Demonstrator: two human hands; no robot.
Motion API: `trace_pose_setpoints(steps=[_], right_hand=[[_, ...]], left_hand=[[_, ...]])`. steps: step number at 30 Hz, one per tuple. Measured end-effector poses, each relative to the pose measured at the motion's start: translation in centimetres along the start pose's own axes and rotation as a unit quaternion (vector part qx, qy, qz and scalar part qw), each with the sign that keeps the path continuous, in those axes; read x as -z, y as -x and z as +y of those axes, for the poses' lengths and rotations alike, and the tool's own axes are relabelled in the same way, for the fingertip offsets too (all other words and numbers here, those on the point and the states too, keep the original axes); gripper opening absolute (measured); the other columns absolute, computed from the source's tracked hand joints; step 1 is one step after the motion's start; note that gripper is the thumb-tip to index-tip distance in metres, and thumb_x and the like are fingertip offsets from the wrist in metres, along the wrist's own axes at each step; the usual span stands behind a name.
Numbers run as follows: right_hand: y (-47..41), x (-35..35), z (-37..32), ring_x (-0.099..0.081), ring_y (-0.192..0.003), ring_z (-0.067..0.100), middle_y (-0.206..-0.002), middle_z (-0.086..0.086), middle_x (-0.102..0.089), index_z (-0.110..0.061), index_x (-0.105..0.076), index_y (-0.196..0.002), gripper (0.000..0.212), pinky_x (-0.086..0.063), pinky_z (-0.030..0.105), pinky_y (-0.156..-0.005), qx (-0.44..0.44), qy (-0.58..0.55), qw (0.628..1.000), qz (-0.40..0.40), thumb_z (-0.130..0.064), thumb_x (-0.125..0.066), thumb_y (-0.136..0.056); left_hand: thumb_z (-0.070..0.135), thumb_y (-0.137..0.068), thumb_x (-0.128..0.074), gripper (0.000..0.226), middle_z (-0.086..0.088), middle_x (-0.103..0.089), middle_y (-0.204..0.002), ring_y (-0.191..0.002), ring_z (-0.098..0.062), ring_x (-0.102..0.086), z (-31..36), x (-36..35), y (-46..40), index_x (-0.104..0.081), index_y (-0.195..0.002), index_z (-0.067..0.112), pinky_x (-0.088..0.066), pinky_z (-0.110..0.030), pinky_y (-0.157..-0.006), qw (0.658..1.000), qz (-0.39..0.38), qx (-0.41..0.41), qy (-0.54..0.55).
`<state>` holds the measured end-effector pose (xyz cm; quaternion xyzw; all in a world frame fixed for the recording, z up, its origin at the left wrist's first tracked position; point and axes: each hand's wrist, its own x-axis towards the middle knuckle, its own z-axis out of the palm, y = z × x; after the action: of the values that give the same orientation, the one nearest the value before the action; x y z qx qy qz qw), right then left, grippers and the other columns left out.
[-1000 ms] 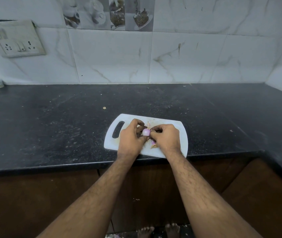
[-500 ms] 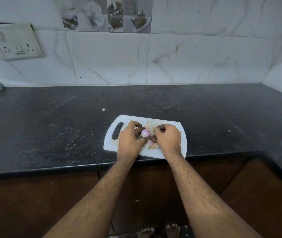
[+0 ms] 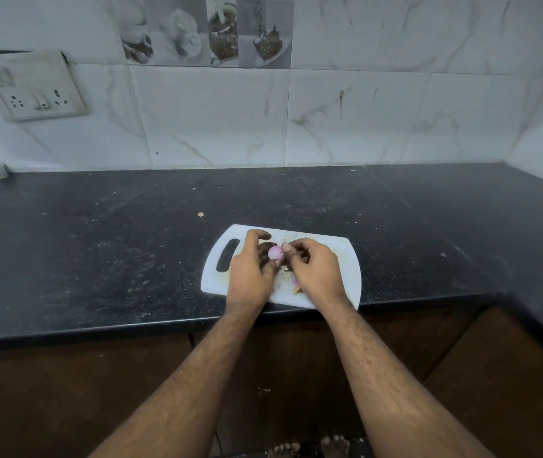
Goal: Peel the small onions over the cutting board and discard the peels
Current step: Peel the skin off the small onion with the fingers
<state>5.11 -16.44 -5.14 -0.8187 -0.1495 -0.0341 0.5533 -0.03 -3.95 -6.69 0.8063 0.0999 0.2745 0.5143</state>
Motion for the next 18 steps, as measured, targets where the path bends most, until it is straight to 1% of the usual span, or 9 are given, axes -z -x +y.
trace_pose_setpoints(steps=[2,4,6,9,11,14,15,16,18], right_hand=[[-0.04,0.03,0.07,-0.068,-0.064,0.001,-0.082,-0.006,-0.074,-0.016,-0.073,-0.1,0.012,-0.054,0.021,-0.044,0.008,-0.001,1.0,0.004,-0.027,-0.07,-0.096],[-0.11,0.11,0.15,-0.068,-0.06,0.008,-0.081,-0.003,-0.073,-0.015,-0.072,-0.098,0.009,-0.057,0.03,-0.042,0.004,-0.018,1.0,0.009,-0.023,-0.072,-0.094],[-0.24,0.11,0.31,-0.067,-0.057,0.011,-0.081,-0.002,-0.073,-0.015,-0.072,-0.098,0.007,-0.058,0.034,-0.041,0.001,-0.019,1.0,0.005,-0.021,-0.071,-0.095],[-0.43,-0.05,0.48,-0.067,-0.056,0.013,-0.086,-0.003,-0.073,-0.016,-0.071,-0.1,0.01,-0.059,0.034,-0.043,-0.004,0.013,1.0,-0.013,-0.022,-0.064,-0.1],[-0.48,-0.19,0.36,-0.069,-0.062,0.015,-0.09,-0.005,-0.072,-0.017,-0.068,-0.103,0.015,-0.061,0.033,-0.051,-0.001,0.055,0.998,-0.03,-0.025,-0.055,-0.103],[-0.6,-0.04,0.3,-0.068,-0.087,0.018,-0.099,-0.006,-0.068,-0.018,-0.062,-0.113,0.022,-0.058,0.036,-0.077,0.001,0.088,0.996,-0.014,-0.028,-0.044,-0.108],[-0.69,0.08,0.41,-0.066,-0.093,0.018,-0.102,-0.005,-0.067,-0.017,-0.061,-0.116,0.022,-0.056,0.036,-0.082,-0.002,0.081,0.997,0.0,-0.025,-0.042,-0.108],[-0.76,0.16,0.57,-0.066,-0.096,0.018,-0.102,-0.005,-0.067,-0.017,-0.061,-0.115,0.021,-0.056,0.036,-0.082,-0.003,0.071,0.997,0.009,-0.022,-0.042,-0.107],[-0.73,0.09,0.73,-0.067,-0.095,0.016,-0.103,-0.004,-0.069,-0.019,-0.064,-0.111,0.02,-0.059,0.031,-0.074,0.011,0.054,0.998,0.004,-0.017,-0.045,-0.106]], left_hand=[[0.007,-0.089,-0.074,0.041,0.008,-0.072,-0.102,-0.099,0.005,-0.066,0.09,-0.01,-0.02,-0.052,-0.12,0.023,-0.047,-0.002,-0.079,1.0,-0.004,0.009,0.008],[0.006,-0.087,-0.076,0.043,0.01,-0.071,-0.1,-0.095,0.008,-0.065,0.16,-0.04,-0.06,-0.053,-0.12,0.023,-0.046,-0.001,-0.076,1.0,-0.008,0.017,0.011],[0.007,-0.086,-0.077,0.045,0.011,-0.071,-0.1,-0.095,0.009,-0.064,0.17,-0.06,-0.11,-0.053,-0.121,0.023,-0.045,-0.001,-0.076,1.0,-0.013,0.019,0.008],[0.013,-0.086,-0.079,0.045,0.012,-0.071,-0.101,-0.098,0.007,-0.065,0.12,-0.08,-0.14,-0.053,-0.121,0.021,-0.046,-0.002,-0.077,1.0,-0.015,0.02,0.012],[0.019,-0.086,-0.08,0.044,0.01,-0.072,-0.103,-0.099,0.004,-0.066,0.12,-0.13,-0.1,-0.051,-0.12,0.019,-0.048,-0.006,-0.079,1.0,-0.009,0.013,0.007],[0.022,-0.09,-0.075,0.04,0.007,-0.071,-0.105,-0.099,-0.009,-0.067,0.22,-0.28,-0.09,-0.049,-0.118,0.017,-0.052,-0.022,-0.086,1.0,0.003,-0.003,-0.026],[0.022,-0.09,-0.074,0.038,0.007,-0.071,-0.105,-0.099,-0.01,-0.067,0.19,-0.34,-0.14,-0.048,-0.117,0.018,-0.053,-0.025,-0.087,0.999,0.004,-0.003,-0.032],[0.021,-0.089,-0.075,0.038,0.008,-0.071,-0.105,-0.099,-0.01,-0.067,0.16,-0.38,-0.18,-0.048,-0.117,0.019,-0.054,-0.028,-0.088,0.999,0.002,0.001,-0.034],[0.018,-0.087,-0.075,0.042,0.008,-0.073,-0.109,-0.1,-0.011,-0.069,-0.02,-0.4,-0.29,-0.046,-0.118,0.022,-0.056,-0.033,-0.09,0.999,-0.01,0.012,-0.03]])
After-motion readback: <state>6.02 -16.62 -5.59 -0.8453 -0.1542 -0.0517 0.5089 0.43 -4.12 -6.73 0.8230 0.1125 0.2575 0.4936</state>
